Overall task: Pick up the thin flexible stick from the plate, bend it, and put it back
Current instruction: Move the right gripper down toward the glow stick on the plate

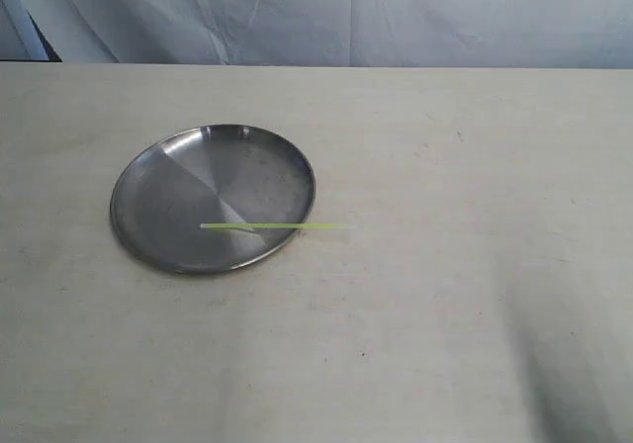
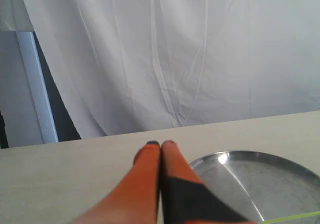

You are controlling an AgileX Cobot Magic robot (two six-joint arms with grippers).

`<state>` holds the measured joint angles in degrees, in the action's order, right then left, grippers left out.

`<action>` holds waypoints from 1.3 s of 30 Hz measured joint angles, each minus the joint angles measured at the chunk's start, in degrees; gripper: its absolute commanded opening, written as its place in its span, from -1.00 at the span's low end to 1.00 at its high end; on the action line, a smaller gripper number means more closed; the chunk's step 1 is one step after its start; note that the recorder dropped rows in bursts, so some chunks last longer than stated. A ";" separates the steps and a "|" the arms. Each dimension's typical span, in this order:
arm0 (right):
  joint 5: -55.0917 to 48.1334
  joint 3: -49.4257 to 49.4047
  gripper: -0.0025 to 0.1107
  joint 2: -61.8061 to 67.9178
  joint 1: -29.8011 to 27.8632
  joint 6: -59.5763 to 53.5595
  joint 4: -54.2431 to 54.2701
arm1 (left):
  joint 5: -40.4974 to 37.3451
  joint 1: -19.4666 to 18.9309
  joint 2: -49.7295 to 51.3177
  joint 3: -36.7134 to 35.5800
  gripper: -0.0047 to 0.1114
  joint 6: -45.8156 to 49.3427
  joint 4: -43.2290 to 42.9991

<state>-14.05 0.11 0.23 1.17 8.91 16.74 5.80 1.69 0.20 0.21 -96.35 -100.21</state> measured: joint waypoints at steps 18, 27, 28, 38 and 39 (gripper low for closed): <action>-10.21 44.21 -0.96 39.42 2.21 -10.81 -11.52 | 0.10 0.00 0.00 0.00 -0.92 0.00 0.00; -40.72 82.81 -0.41 87.02 14.06 -31.69 -10.77 | 0.23 0.00 0.00 0.00 -0.92 0.00 0.00; -42.75 86.10 -0.27 91.18 15.64 -32.61 -12.10 | 0.33 0.00 0.00 0.00 -0.92 0.00 0.00; -53.85 98.66 -0.06 114.58 27.67 -39.85 -18.38 | 0.46 0.00 0.00 0.00 -0.92 0.00 0.00; -53.85 98.66 -0.06 115.66 28.49 -39.95 -18.72 | 0.46 0.00 0.00 0.00 -0.92 0.00 0.00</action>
<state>-67.90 98.77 115.89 29.66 -31.04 -1.98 6.26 1.69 0.20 0.21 -96.35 -100.21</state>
